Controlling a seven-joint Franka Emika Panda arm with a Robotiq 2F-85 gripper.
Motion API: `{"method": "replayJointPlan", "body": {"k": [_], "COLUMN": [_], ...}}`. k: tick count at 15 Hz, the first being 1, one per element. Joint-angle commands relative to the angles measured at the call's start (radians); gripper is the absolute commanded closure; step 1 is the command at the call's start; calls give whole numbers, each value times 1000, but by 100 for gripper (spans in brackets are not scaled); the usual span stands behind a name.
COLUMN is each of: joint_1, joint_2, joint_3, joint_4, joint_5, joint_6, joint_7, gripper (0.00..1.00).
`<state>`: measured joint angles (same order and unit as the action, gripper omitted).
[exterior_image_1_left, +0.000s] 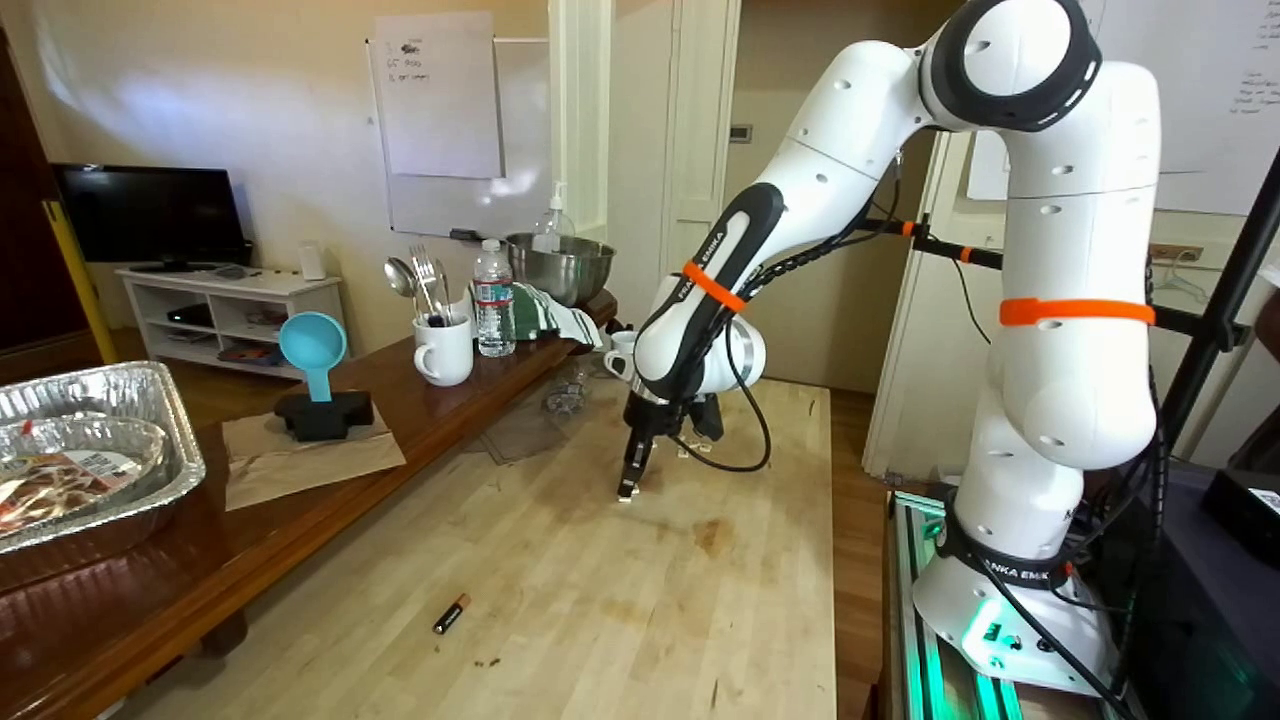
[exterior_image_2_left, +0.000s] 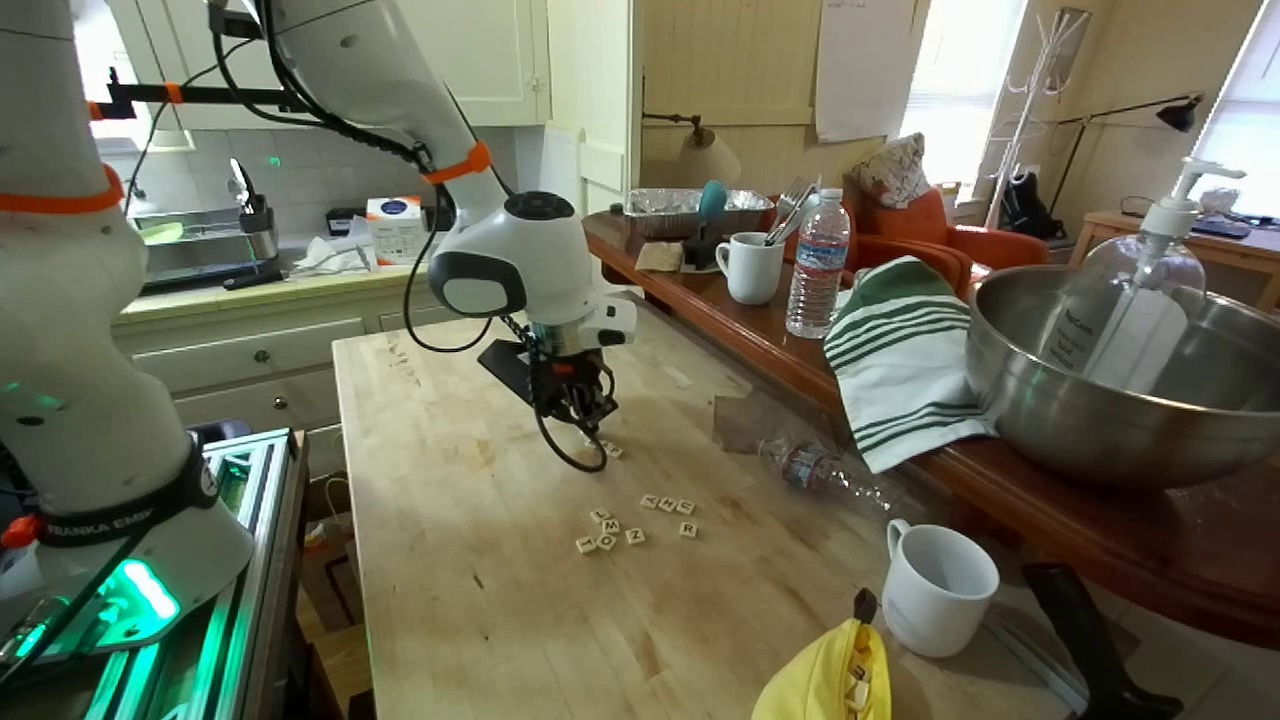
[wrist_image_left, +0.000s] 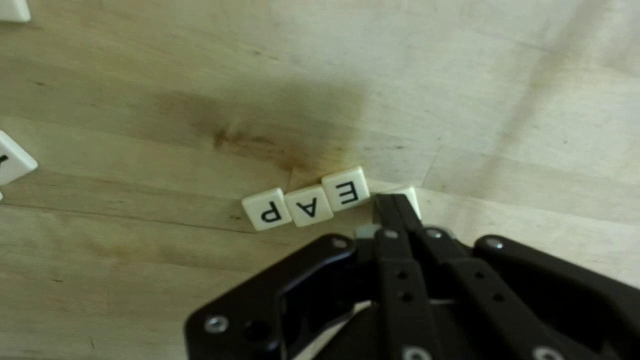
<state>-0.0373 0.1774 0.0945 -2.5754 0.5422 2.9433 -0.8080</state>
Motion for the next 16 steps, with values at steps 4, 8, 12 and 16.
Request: {"method": "replayJointPlan", "body": {"k": [4, 8, 12, 16], "joint_1": [9, 9, 7, 10], "joint_2": [-10, -16, -15, -17], "joint_3": [-17, -25, -33, -42], "joint_4": [-46, -52, -47, -48], "joint_5": [-40, -60, -73, -98], "joint_6": [-28, -27, -25, -27], "joint_7": [22, 31, 41, 59], "gripper": [100, 100, 100, 100]}}
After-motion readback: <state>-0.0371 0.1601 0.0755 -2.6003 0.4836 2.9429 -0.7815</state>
